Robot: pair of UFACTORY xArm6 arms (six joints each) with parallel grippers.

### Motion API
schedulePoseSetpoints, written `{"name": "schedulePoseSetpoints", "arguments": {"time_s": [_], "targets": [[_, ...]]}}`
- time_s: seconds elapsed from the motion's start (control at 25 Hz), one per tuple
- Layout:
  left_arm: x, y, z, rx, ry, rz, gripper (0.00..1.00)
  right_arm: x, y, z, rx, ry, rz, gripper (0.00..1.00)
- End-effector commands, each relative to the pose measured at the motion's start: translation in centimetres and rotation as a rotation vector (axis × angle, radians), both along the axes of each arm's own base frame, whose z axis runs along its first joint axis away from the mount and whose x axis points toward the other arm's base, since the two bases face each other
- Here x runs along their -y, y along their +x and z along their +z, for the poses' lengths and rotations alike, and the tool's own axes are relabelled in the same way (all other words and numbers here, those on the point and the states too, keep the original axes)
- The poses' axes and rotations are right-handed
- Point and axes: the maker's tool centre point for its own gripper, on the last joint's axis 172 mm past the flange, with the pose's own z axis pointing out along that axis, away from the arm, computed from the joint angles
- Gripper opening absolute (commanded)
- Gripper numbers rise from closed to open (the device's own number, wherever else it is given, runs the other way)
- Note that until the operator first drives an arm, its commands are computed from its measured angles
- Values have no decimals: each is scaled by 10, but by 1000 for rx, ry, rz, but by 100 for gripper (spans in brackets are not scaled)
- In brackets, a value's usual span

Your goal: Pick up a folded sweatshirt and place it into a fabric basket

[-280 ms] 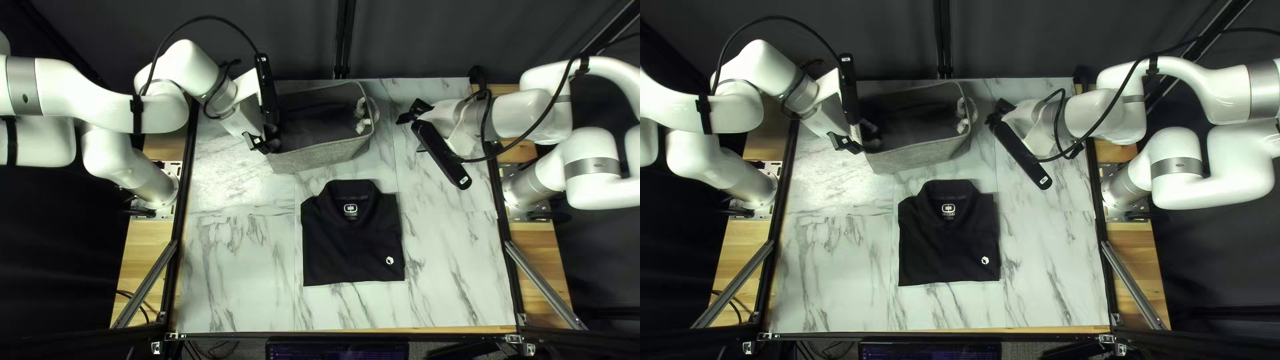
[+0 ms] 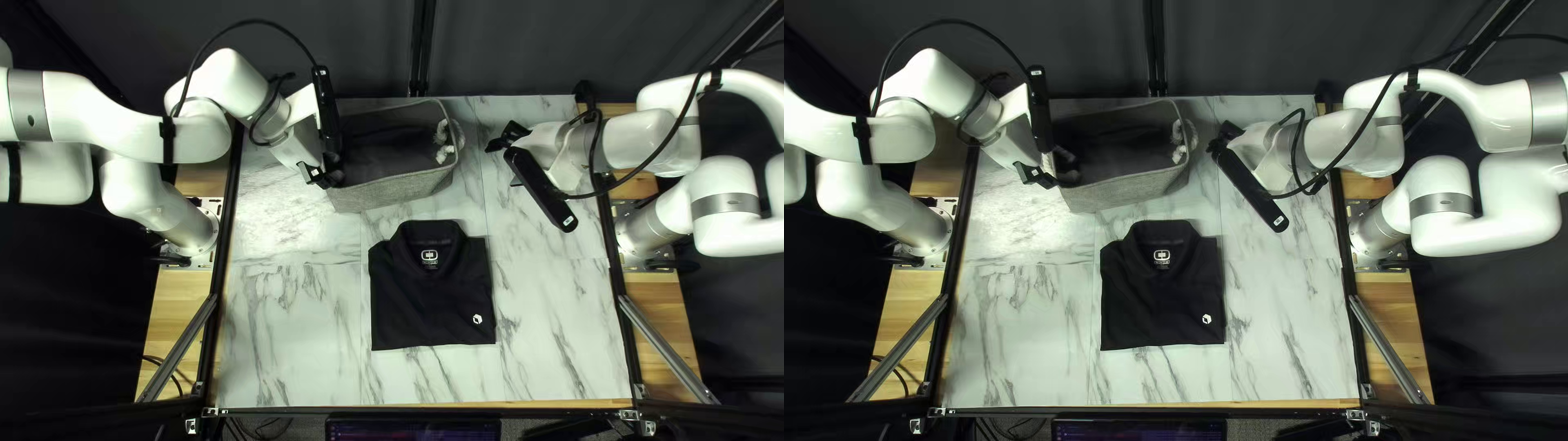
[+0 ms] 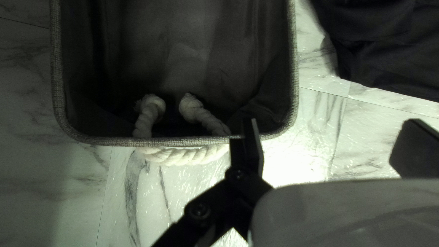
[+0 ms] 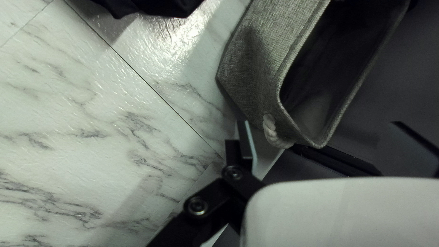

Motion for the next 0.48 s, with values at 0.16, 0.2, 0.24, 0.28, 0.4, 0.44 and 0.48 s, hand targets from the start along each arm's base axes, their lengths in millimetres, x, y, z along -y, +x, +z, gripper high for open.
{"name": "schedulePoseSetpoints", "arguments": {"time_s": [0.16, 0.2, 0.24, 0.28, 0.4, 0.44, 0.48], "targets": [[0, 0, 0, 0, 0, 0, 100, -62, 5, -18, -45, -50, 84, 100], [0, 0, 0, 0, 0, 0, 100, -69, 4, -21, -51, -53, 98, 100], [0, 0, 0, 0, 0, 0, 100, -79, 1, -27, -61, -55, 126, 100], [0, 0, 0, 0, 0, 0, 100, -82, -1, -29, -63, -59, 139, 100], [0, 0, 0, 0, 0, 0, 100, -86, -6, -48, -34, -94, 199, 100], [0, 0, 0, 0, 0, 0, 100, -84, -7, -55, -23, -109, 227, 100], [0, 0, 0, 0, 0, 0, 100, -84, -5, -58, -14, -114, 243, 100]]}}
